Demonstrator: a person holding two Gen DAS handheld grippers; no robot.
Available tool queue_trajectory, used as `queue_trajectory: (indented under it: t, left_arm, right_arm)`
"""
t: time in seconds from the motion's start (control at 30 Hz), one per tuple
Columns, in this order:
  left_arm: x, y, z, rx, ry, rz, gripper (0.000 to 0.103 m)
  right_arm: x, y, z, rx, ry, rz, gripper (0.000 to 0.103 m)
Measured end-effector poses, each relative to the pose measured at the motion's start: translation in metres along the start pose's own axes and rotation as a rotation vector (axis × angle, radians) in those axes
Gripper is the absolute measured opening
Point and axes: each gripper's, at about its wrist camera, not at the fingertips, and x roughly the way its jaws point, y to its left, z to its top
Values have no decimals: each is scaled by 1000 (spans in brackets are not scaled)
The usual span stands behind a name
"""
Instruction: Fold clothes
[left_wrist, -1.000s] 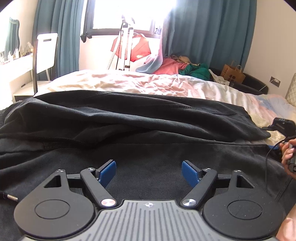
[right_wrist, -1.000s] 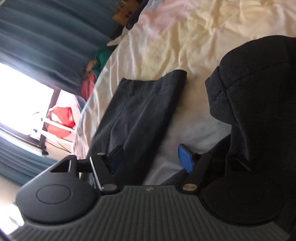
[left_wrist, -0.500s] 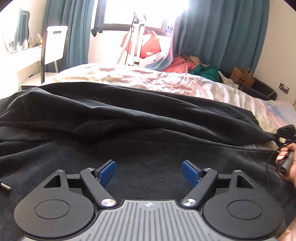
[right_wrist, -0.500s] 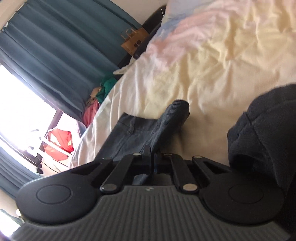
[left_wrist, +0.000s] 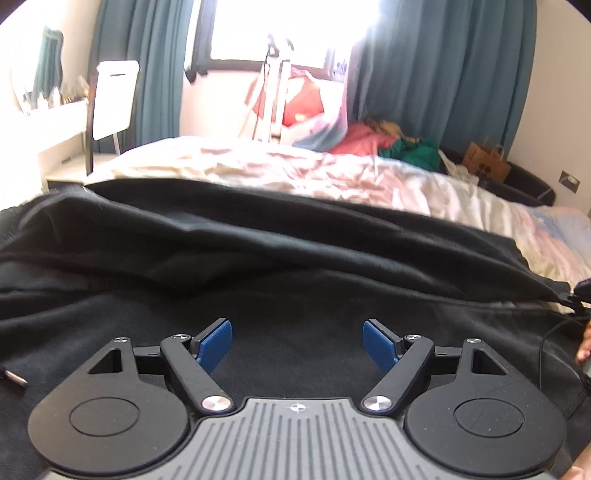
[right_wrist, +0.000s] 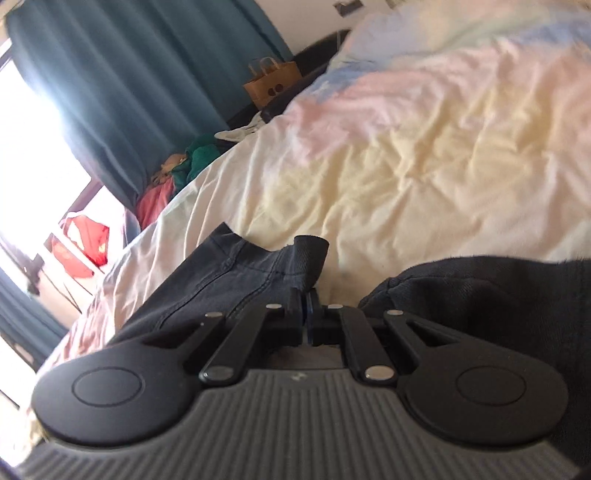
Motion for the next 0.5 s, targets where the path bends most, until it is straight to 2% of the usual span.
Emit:
queue_trajectory:
  t: [0.07, 0.2, 0.4, 0.5]
  left_arm:
    - [-7, 2, 3, -2, -18, -8, 80]
    - [-19, 4, 3, 12, -29, -19, 80]
    - [-47, 6, 2, 31, -49, -25, 81]
    - [-67, 11, 0, 33, -60, -34, 81]
  right_arm:
    - [-23, 15, -3, -102, -14, -37, 6]
    - [-74, 29, -10, -224, -23, -27, 7]
    - [-149, 32, -21, -256, 41, 105, 7]
    - [-179, 38, -30, -273, 69, 139, 7]
